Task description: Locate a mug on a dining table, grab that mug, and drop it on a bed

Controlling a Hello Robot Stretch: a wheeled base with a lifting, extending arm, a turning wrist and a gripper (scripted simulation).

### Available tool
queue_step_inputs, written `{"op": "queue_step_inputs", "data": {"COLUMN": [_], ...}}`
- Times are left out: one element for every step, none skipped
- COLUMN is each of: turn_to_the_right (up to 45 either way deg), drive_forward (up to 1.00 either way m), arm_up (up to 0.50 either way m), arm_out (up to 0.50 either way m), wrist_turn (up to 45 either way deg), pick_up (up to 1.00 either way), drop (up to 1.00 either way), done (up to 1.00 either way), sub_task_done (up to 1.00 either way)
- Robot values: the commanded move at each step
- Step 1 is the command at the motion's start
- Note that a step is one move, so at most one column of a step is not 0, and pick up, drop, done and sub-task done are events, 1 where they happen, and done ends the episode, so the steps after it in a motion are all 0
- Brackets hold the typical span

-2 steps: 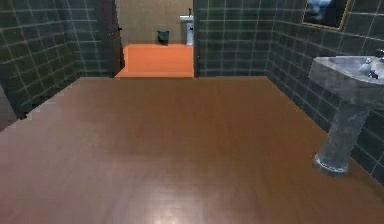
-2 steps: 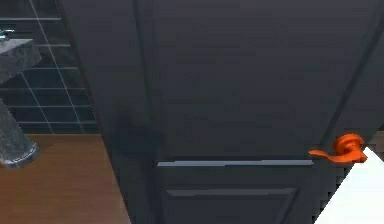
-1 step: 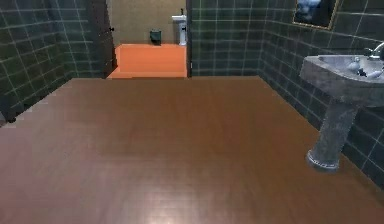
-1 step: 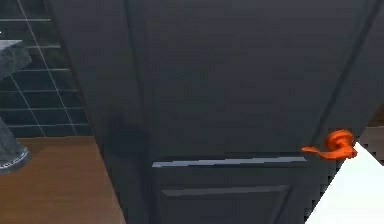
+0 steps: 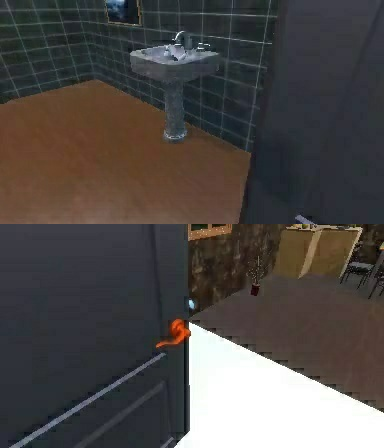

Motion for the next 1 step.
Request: {"op": "queue_step_inputs", "data": {"turn_to_the_right": [45.0], "drive_forward": [0.0], "arm_up": [0.0], "arm_out": [0.0], "wrist_turn": [0.0], "pick_up": [0.0], "drop": [0.0], "done": [0.0], "sub_task_done": [0.0]}}
